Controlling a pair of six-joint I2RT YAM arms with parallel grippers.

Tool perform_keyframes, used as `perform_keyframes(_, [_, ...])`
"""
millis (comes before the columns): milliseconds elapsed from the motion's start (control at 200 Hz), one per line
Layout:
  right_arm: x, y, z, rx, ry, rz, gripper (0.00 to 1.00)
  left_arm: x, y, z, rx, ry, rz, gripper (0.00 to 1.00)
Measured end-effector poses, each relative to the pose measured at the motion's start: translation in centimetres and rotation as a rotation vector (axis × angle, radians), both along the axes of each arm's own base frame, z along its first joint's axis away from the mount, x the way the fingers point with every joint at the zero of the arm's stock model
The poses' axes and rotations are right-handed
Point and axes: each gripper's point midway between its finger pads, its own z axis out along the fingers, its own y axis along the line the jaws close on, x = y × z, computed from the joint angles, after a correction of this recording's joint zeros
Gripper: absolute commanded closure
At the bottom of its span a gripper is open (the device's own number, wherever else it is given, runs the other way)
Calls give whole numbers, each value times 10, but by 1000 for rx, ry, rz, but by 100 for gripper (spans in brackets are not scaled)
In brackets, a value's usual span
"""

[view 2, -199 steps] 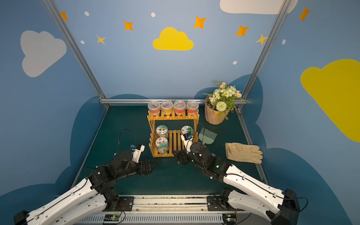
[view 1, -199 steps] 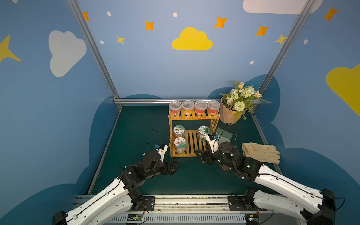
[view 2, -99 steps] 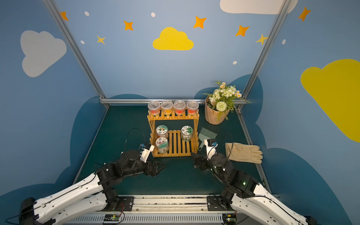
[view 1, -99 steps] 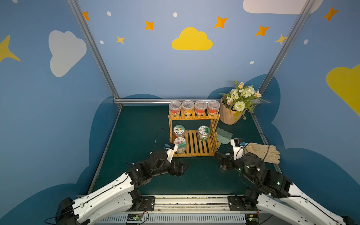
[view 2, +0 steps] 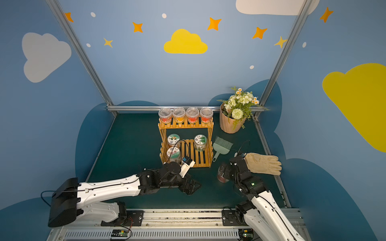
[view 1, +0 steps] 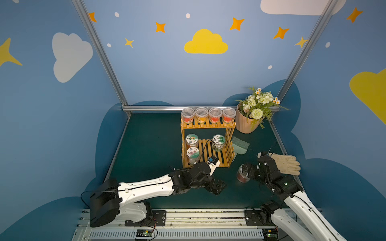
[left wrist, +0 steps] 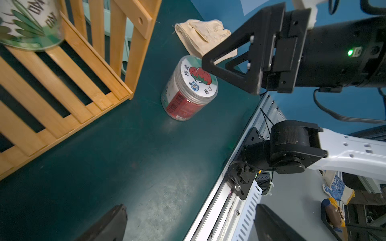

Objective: Place the seed container on the shelf
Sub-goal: Move the seed jar to the center of the board.

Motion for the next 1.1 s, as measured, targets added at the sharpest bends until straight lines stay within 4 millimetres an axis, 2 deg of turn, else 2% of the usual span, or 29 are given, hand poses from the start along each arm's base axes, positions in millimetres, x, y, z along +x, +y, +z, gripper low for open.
perform_keyframes(200, [1,2,-12,18,65,23,2,2,-24,-8,16,25,-29,0])
perform_keyframes(471, [3,1,-36,-46,161,58,2,6,-28,-8,20,20,-19,0])
perform_keyframes(681, [12,-2,-37,-72,151,48,2,9,-35,-10,25,25,-17,0])
perform_keyframes(851, [14,0,-40,-66,163,52,14,12,-42,-14,32,31,-17,0])
perform_keyframes(1021, [6,-1,-37,-59,178,43,16,15,-43,-12,30,29,-13,0])
perform_keyframes(1101, [0,-1,-28,-34,151,42,17,15,-43,-12,30,28,-8,0])
